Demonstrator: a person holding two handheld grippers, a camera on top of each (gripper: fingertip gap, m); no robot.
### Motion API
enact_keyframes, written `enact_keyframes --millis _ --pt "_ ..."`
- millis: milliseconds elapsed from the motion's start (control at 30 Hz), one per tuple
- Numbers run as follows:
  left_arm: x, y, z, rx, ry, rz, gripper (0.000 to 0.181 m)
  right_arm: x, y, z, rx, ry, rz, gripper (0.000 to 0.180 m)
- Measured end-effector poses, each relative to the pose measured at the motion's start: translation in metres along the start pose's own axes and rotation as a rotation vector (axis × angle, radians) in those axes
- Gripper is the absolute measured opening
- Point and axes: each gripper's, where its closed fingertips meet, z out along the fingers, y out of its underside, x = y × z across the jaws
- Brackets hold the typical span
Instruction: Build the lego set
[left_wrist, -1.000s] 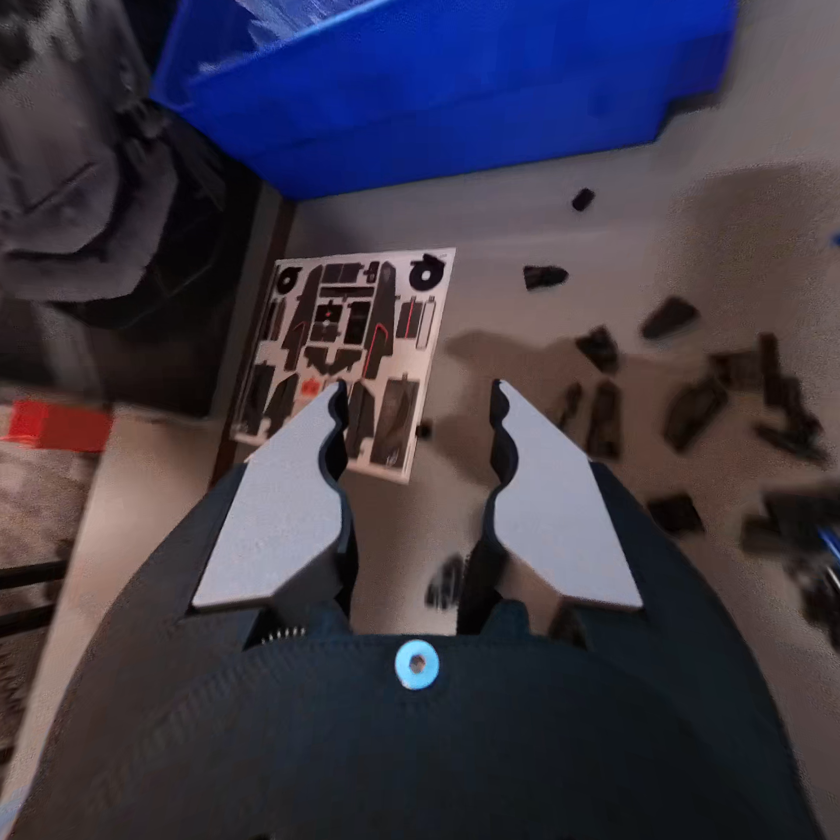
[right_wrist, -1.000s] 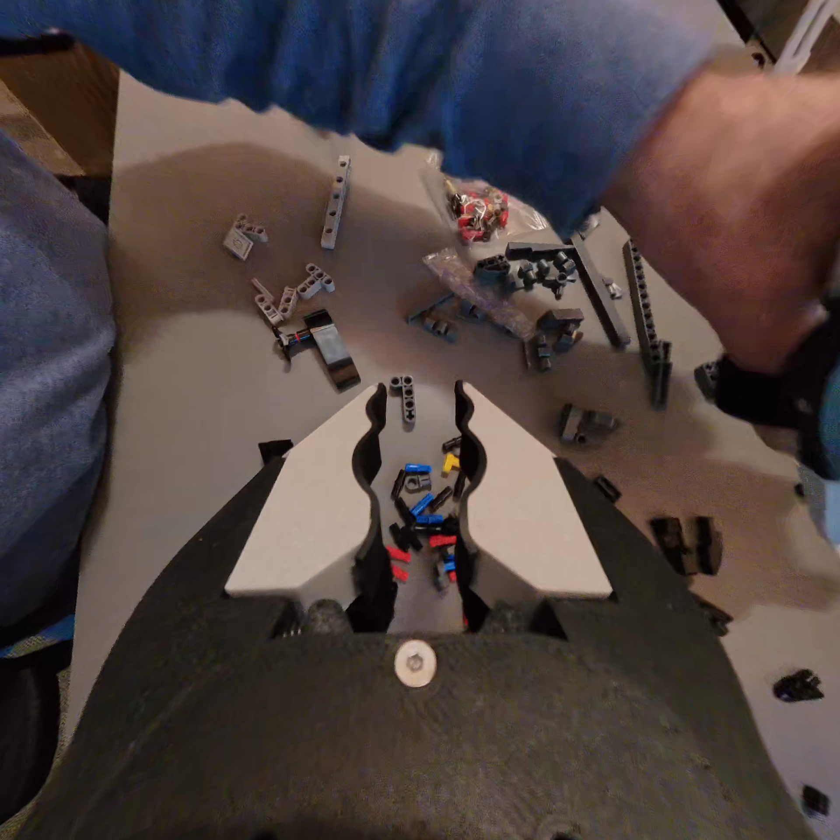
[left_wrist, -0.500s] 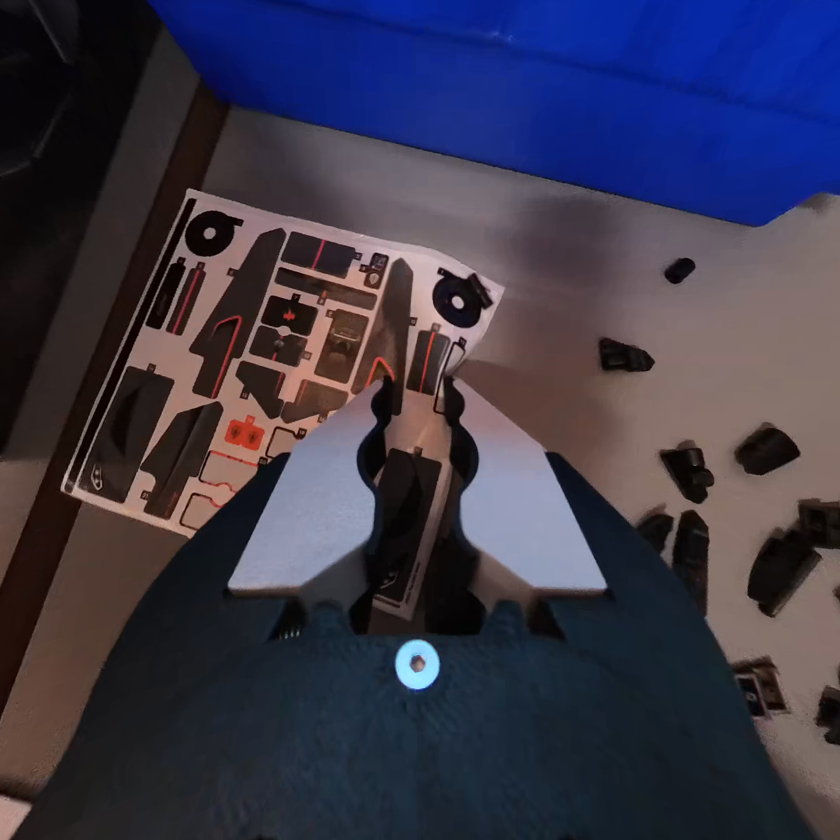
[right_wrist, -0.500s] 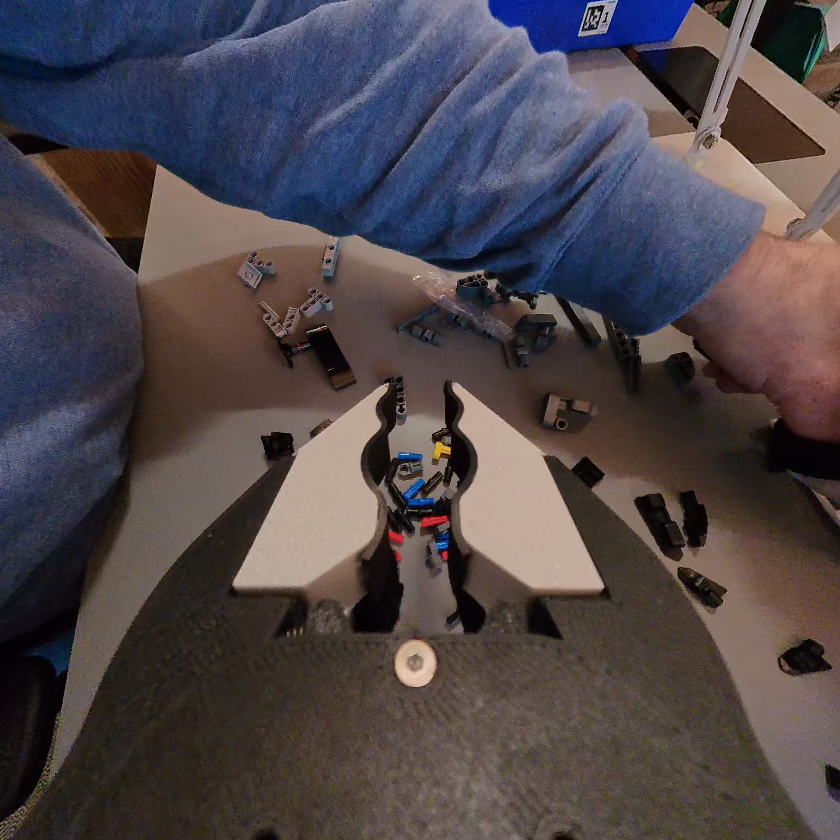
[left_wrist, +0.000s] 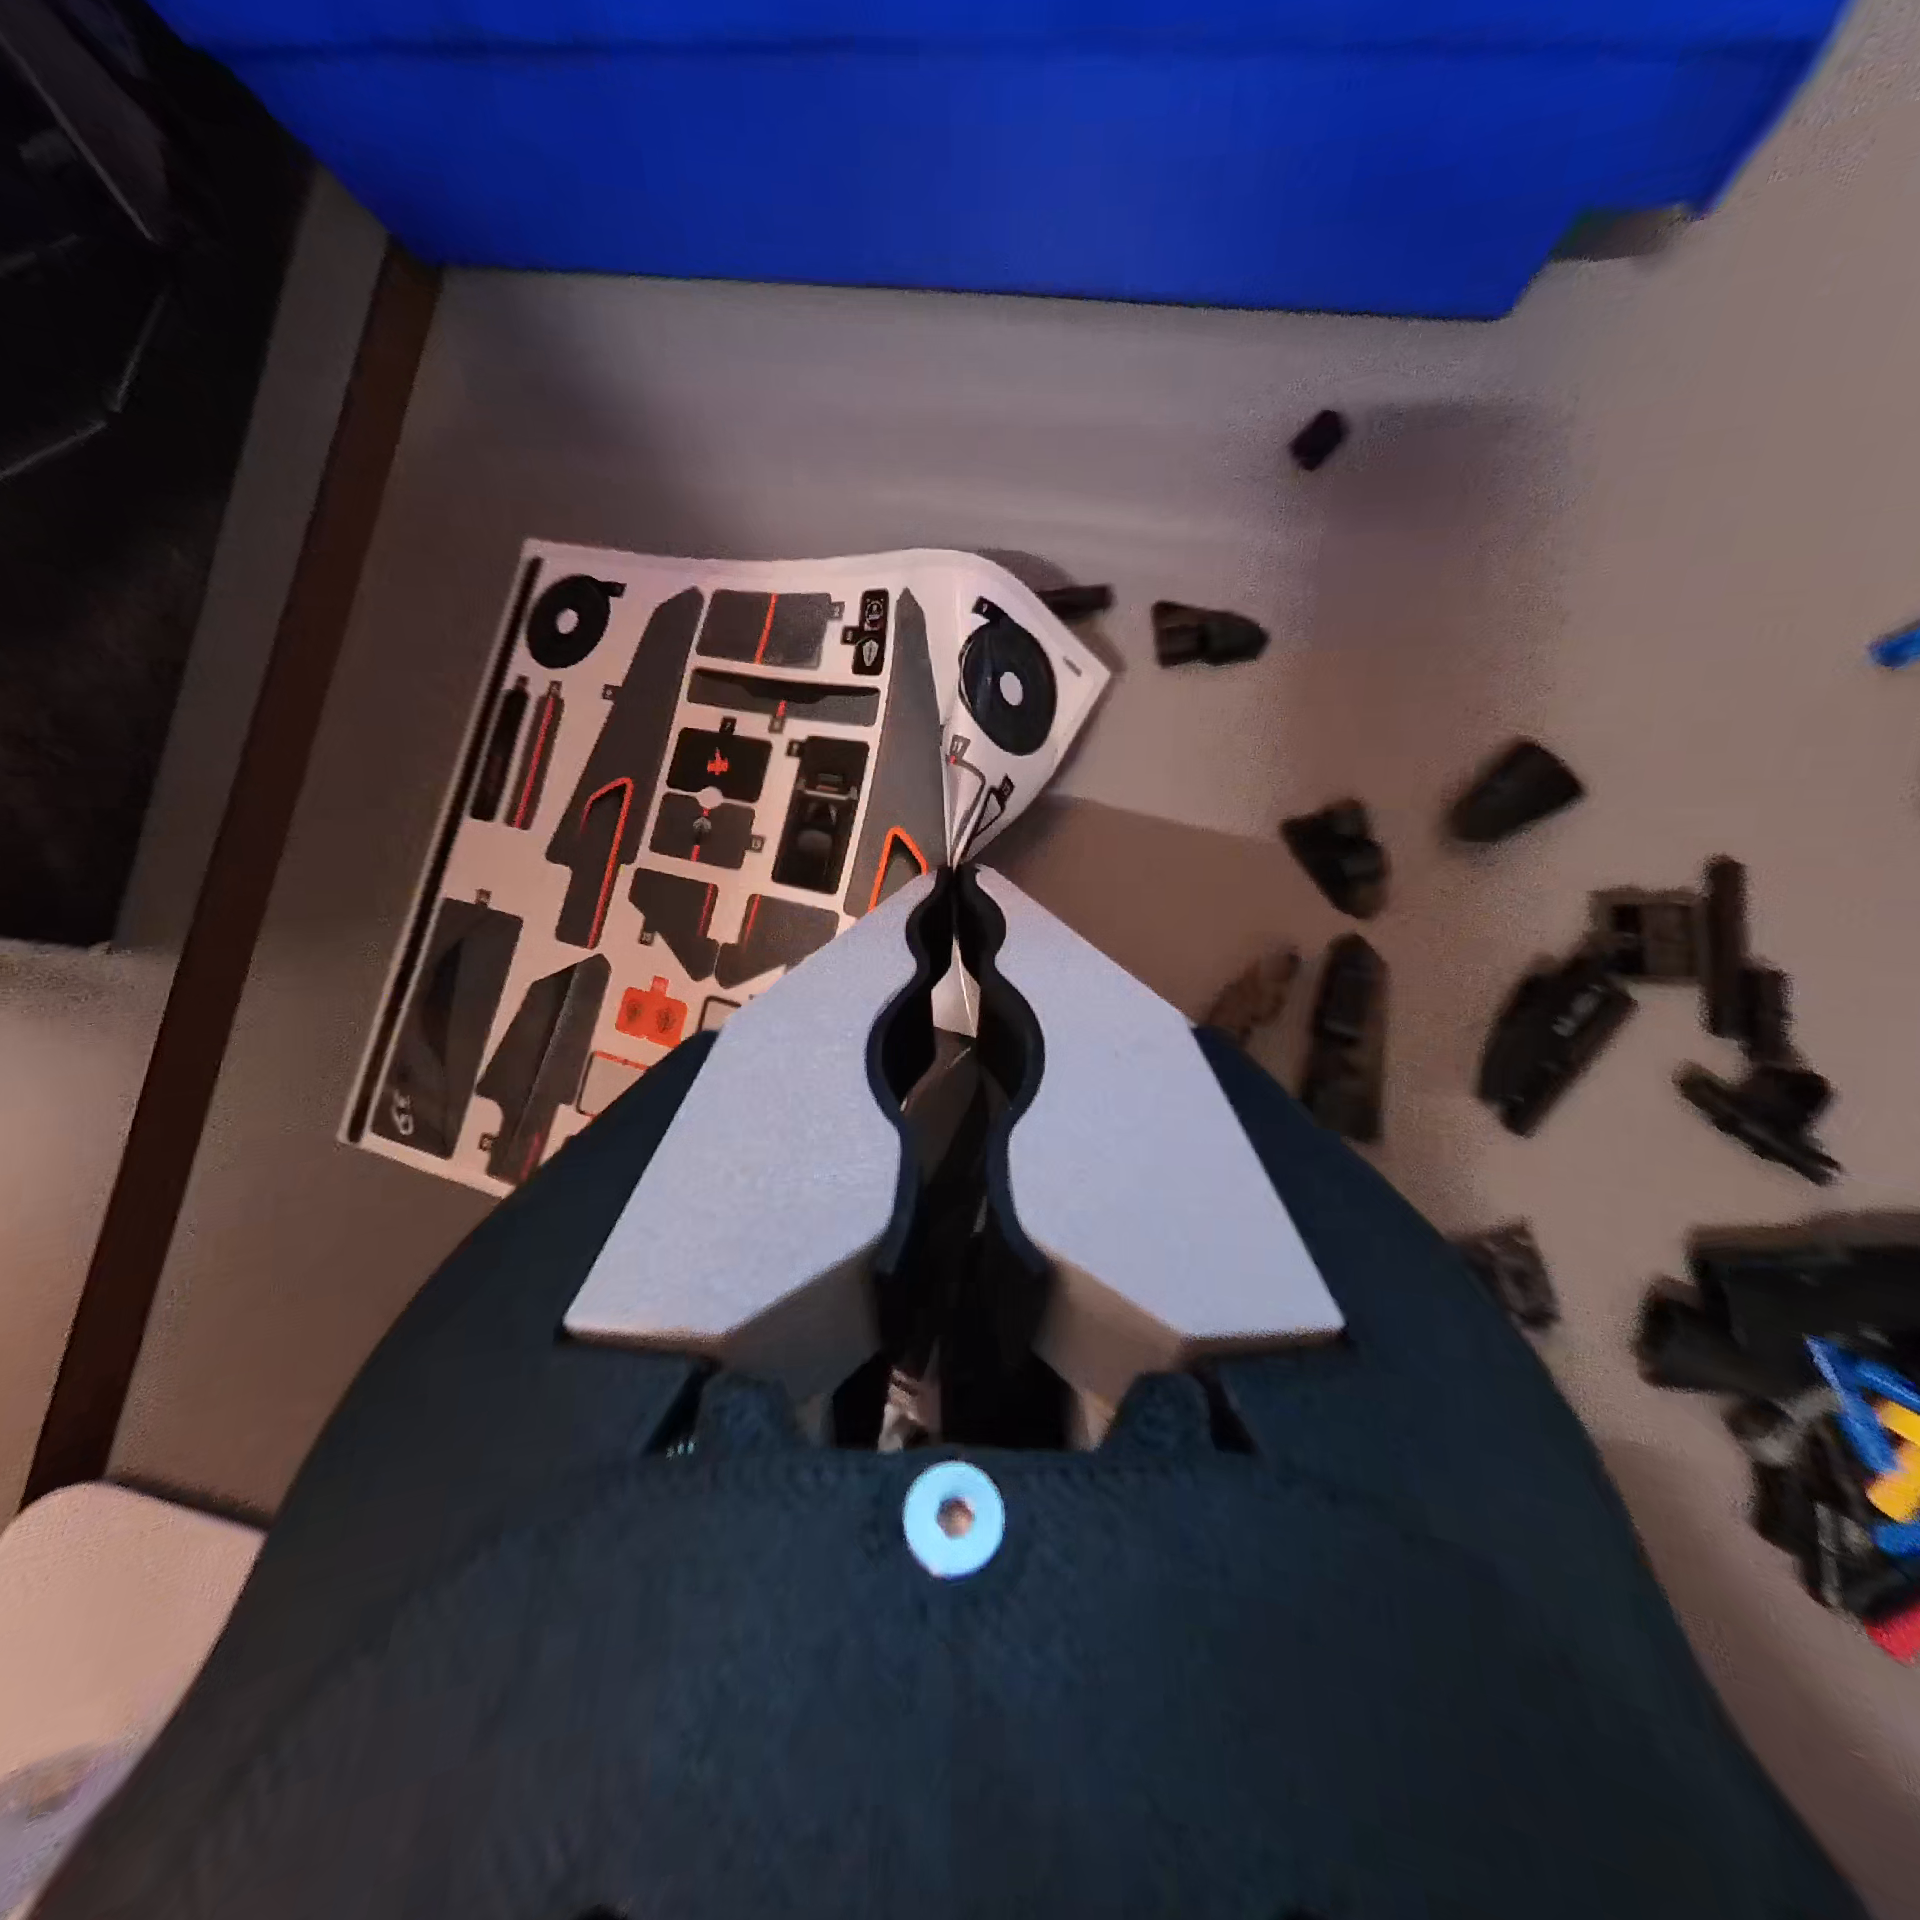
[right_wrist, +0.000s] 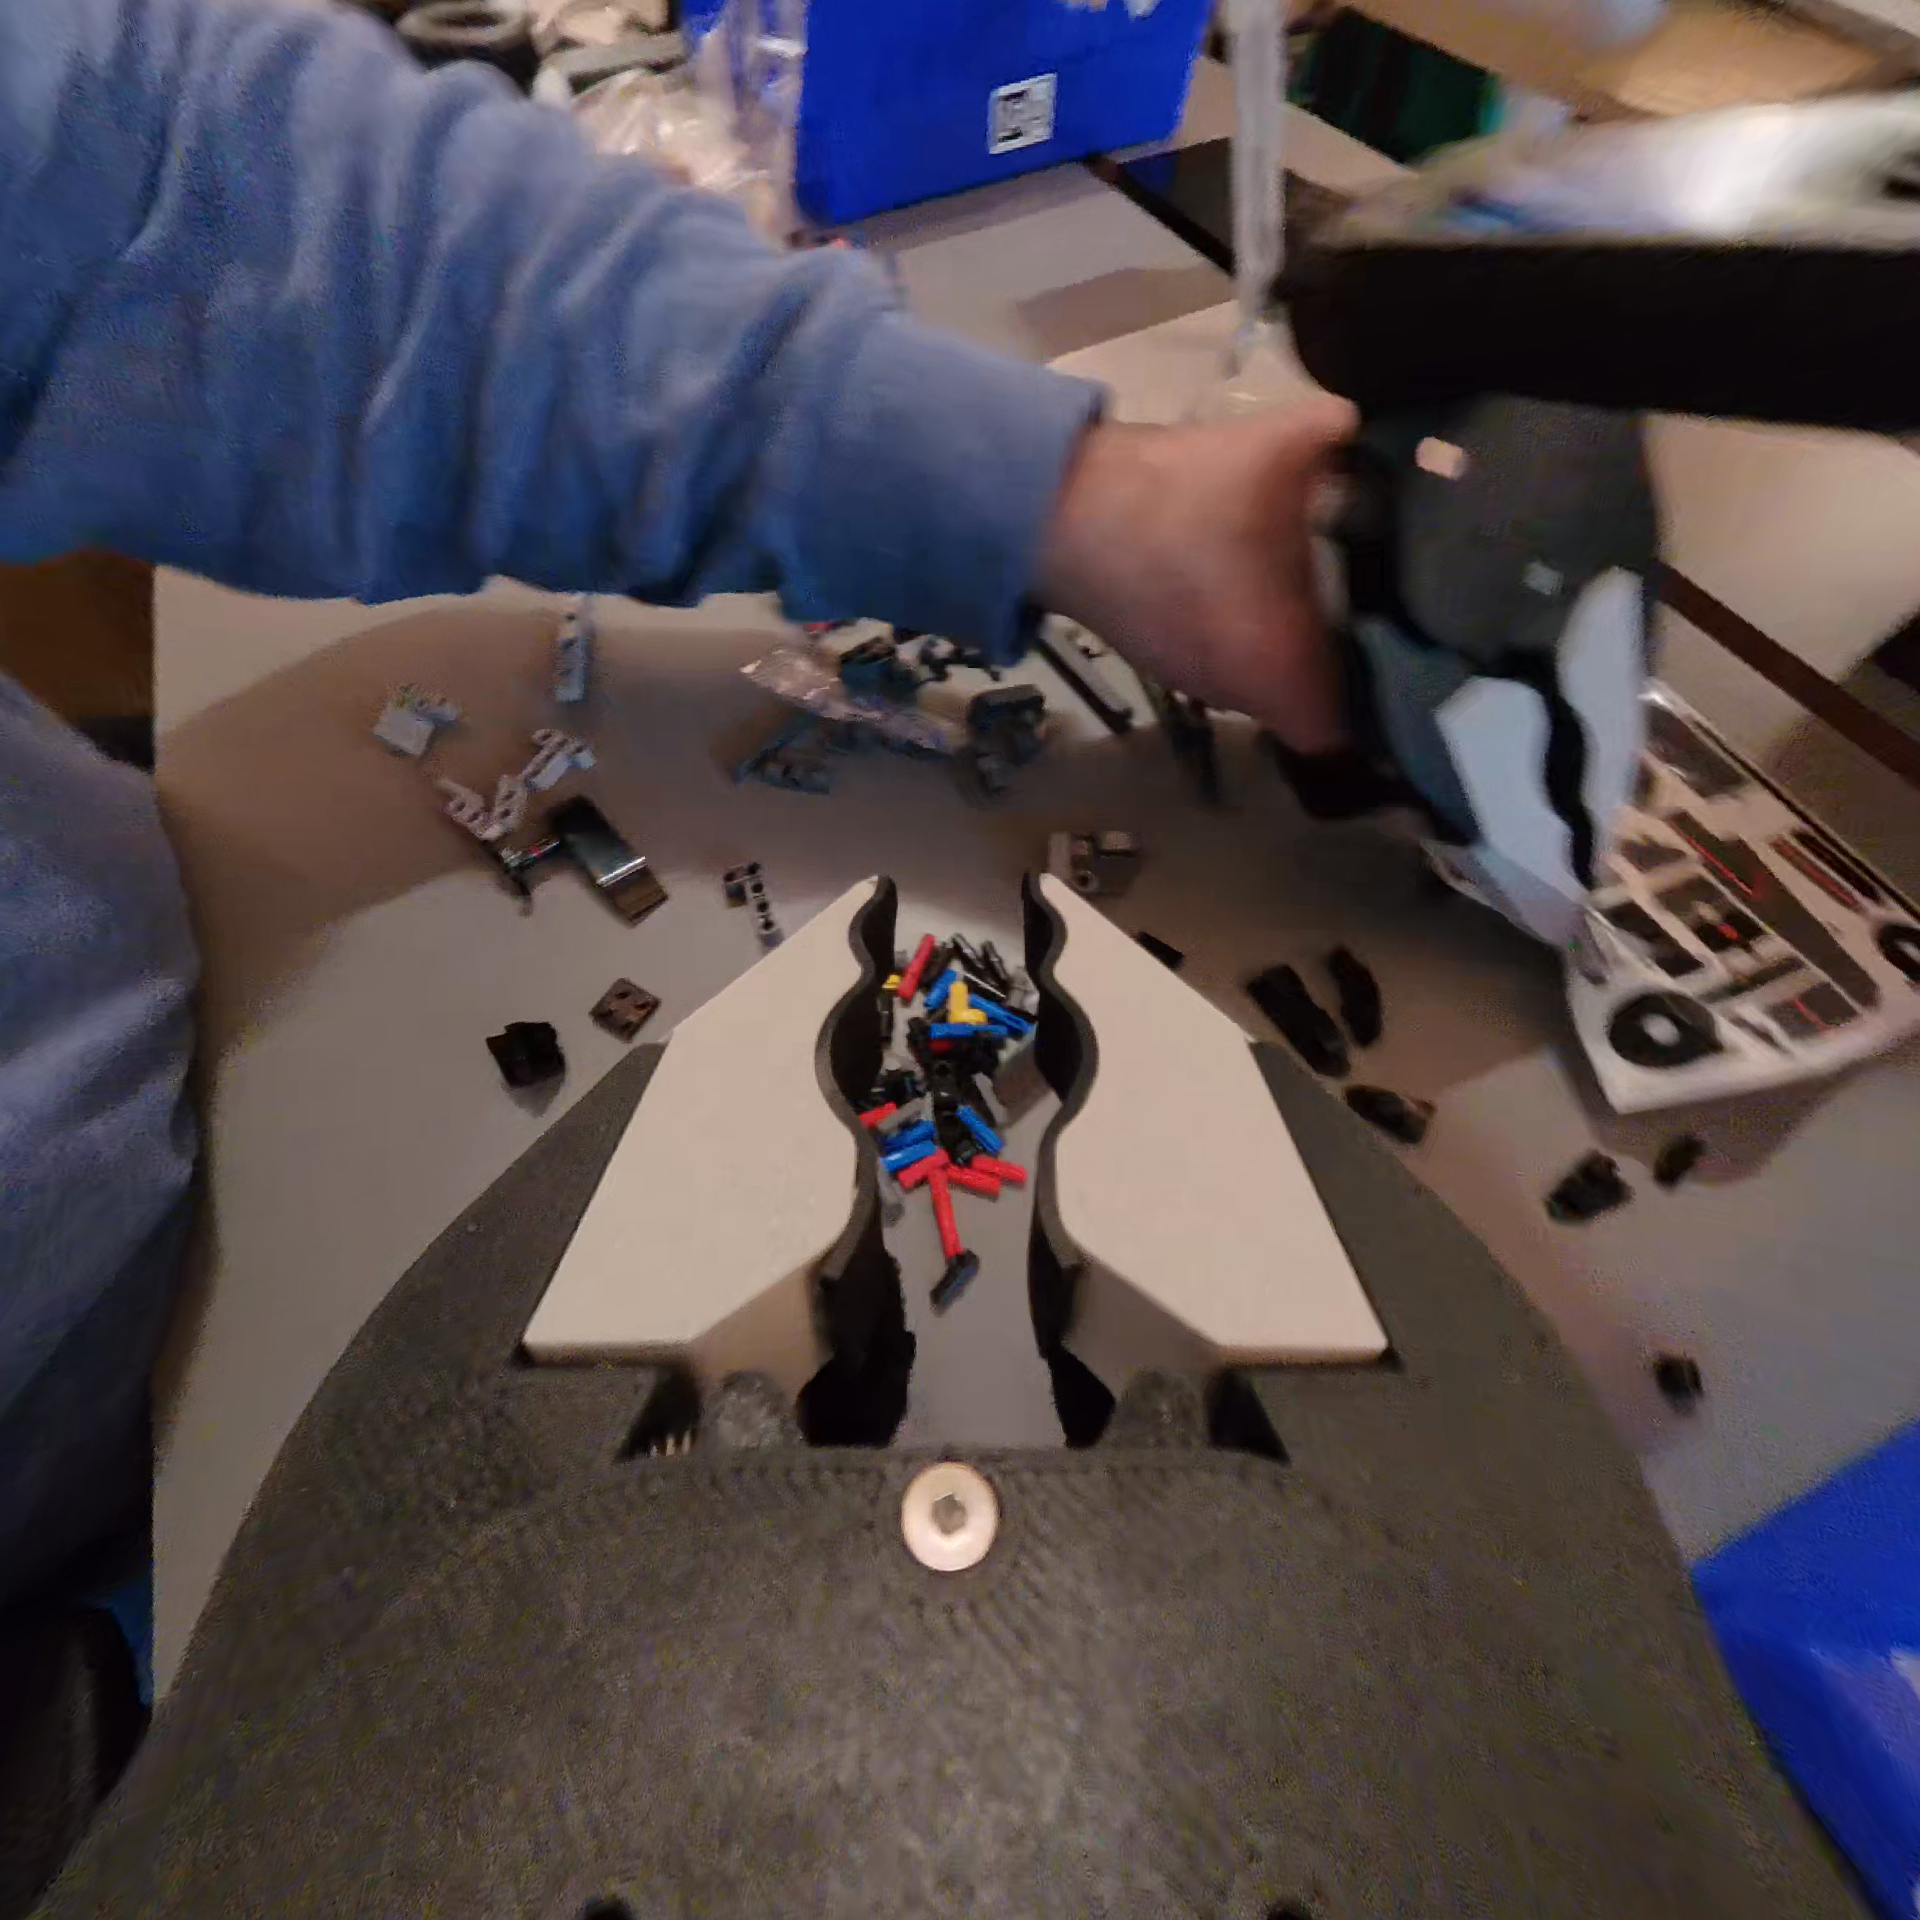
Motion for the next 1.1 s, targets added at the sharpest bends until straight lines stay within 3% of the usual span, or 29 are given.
enact_keyframes --millis 267,333,467,600,667,700,867,1100 --pt "0.040 -0.005 -0.084 0.180 -0.175 0.147 0.000 0.059 0.002 -0.032 0.207 0.194 0.355 0.039" --pt "0.056 -0.009 -0.111 0.219 -0.248 0.237 0.000 0.064 -0.002 -0.033 0.283 0.166 0.449 0.044" --pt "0.091 -0.012 -0.150 0.231 -0.367 0.421 0.000 0.055 -0.029 -0.030 0.472 -0.058 0.613 0.049" --pt "0.121 -0.010 -0.168 0.235 -0.430 0.549 0.000 0.036 -0.052 -0.020 0.501 -0.185 0.610 0.040" --pt "0.128 -0.009 -0.173 0.242 -0.452 0.573 0.000 0.028 -0.058 -0.015 0.490 -0.207 0.581 0.017" --pt "0.131 -0.008 -0.175 0.250 -0.451 0.574 0.000 0.026 -0.061 -0.014 0.495 -0.209 0.571 0.000" --pt "0.131 -0.015 -0.217 0.366 -0.496 0.520 0.027 0.023 -0.073 -0.023 0.552 -0.223 0.555 0.000" --pt "0.081 -0.015 -0.280 0.581 -0.414 0.111 0.062 0.011 -0.082 -0.030 0.566 -0.302 0.536 0.000"
